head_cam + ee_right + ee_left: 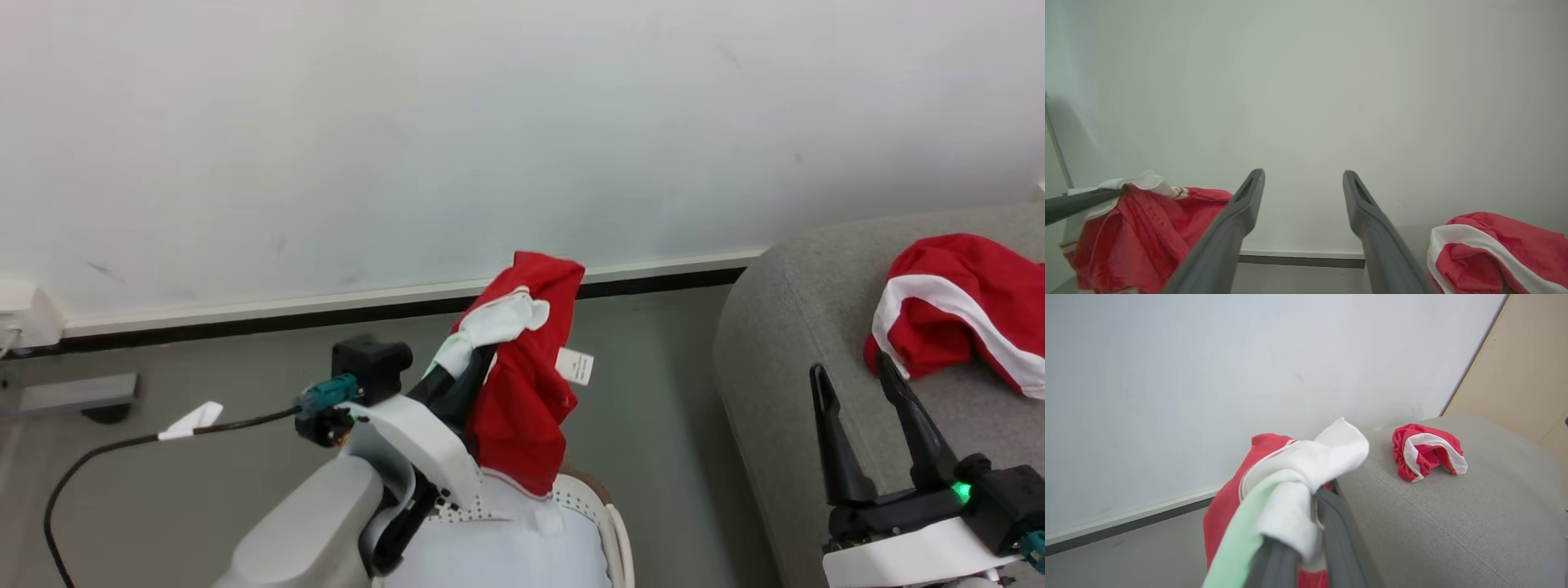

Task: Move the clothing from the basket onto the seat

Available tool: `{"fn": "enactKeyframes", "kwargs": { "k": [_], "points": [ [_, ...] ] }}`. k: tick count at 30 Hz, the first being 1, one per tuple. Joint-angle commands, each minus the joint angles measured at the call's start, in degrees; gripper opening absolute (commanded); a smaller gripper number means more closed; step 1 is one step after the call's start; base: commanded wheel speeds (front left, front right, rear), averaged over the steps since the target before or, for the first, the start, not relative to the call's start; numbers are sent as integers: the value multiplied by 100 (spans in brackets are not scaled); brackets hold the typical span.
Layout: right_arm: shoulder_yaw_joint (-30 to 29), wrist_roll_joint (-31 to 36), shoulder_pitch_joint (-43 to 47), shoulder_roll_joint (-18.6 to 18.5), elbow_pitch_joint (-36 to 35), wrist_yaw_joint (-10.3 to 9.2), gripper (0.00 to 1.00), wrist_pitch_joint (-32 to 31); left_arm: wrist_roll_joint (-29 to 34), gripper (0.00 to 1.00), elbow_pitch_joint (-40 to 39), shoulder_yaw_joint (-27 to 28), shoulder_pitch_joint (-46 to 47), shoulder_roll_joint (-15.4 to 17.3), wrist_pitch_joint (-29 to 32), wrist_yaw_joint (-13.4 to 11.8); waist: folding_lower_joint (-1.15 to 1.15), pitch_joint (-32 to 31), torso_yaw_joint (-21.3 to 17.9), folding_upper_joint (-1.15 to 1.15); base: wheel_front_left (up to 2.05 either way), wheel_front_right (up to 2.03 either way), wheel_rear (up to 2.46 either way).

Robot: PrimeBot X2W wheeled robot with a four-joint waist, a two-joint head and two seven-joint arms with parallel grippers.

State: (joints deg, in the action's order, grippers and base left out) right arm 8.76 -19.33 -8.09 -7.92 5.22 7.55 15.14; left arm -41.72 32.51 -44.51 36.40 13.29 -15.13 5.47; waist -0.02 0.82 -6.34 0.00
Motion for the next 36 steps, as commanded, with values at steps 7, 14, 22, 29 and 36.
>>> {"fn": "enactKeyframes", "kwargs": {
  "k": [7,14,22,29,36],
  "points": [
    [407,-82,41,18,130,-13,100,0,429,0,-741,115,245,221,-2,-166,2,-216,291,0,0,0,0],
    [787,-195,-69,148,194,-13,100,0,416,0,-1324,293,410,374,83,-473,2,-220,387,0,0,0,0],
    [1305,-270,-200,108,298,-13,100,0,375,0,-1822,336,264,481,150,-665,2,-164,432,0,0,0,0],
    [2039,-367,-479,-62,768,-13,100,0,353,0,-1992,331,225,511,182,-747,2,-170,462,0,0,0,0],
    [2653,-532,-907,29,1512,-13,100,0,413,0,-2202,104,148,375,267,-720,2,-198,588,0,0,0,0]
  ]
}}
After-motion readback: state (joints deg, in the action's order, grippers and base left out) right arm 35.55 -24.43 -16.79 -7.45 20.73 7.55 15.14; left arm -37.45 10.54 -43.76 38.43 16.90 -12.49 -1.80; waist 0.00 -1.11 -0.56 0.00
